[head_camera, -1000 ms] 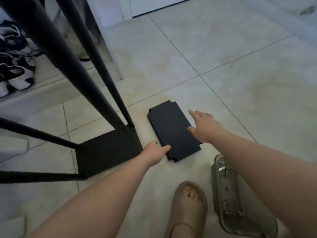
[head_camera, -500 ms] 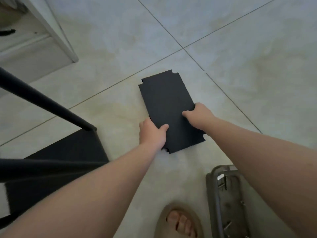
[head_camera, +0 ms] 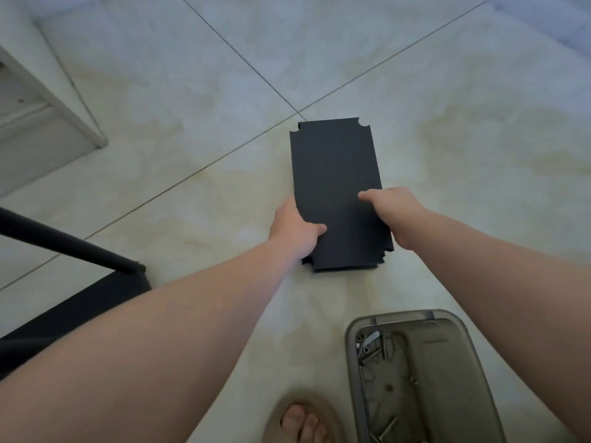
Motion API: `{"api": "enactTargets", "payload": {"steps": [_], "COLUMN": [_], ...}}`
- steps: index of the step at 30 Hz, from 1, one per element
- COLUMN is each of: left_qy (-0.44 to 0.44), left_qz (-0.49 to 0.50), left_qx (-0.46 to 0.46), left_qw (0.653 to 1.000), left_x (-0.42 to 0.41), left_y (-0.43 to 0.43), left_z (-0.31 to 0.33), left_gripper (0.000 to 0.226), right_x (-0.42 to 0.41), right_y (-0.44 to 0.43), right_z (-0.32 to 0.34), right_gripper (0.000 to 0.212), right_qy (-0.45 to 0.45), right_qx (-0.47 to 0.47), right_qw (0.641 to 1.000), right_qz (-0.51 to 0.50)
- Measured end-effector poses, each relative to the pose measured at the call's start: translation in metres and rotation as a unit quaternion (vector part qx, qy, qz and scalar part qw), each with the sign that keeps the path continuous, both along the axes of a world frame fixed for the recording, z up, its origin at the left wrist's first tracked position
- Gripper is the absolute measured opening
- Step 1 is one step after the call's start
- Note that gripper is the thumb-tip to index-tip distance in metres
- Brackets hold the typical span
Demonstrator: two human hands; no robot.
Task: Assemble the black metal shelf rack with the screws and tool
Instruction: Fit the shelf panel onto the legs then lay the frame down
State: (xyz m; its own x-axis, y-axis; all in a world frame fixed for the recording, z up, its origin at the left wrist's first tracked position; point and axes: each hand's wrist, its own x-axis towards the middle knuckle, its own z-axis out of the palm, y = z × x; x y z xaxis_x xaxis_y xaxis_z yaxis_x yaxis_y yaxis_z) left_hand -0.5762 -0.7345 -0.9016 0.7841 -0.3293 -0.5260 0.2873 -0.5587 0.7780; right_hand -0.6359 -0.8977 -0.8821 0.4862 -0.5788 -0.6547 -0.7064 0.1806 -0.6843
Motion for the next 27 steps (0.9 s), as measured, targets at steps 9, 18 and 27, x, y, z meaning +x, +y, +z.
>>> {"api": "enactTargets", "payload": {"steps": [9,18,27], "left_qy": [-0.13,-0.265,-0.398], "left_qz": [-0.045,-0.064,0.008], "left_qx": [-0.044,-0.088,-0.073], "left_qw": [0.99,0.958,0.914], "left_x": [-0.017,-0.08,-0.147], "left_y": [0.037,0.117,0.271], "left_z": [0.171,0.388,0.567], "left_gripper": [0.061,0.074,0.078], "right_x": [-0.029,-0.105,-0.149], "right_y": [0.02,0.074,0.203], "right_z": [0.162,0.368,0.524], "right_gripper": [0.017,0.022,0.015], "right_qy": [-0.133,-0.317,-0.447], "right_qx": [-0.037,-0.007,0.058], "right_qw": [0.99,0.948,0.878], "right_qz": [-0.015,0.016,0.158]}}
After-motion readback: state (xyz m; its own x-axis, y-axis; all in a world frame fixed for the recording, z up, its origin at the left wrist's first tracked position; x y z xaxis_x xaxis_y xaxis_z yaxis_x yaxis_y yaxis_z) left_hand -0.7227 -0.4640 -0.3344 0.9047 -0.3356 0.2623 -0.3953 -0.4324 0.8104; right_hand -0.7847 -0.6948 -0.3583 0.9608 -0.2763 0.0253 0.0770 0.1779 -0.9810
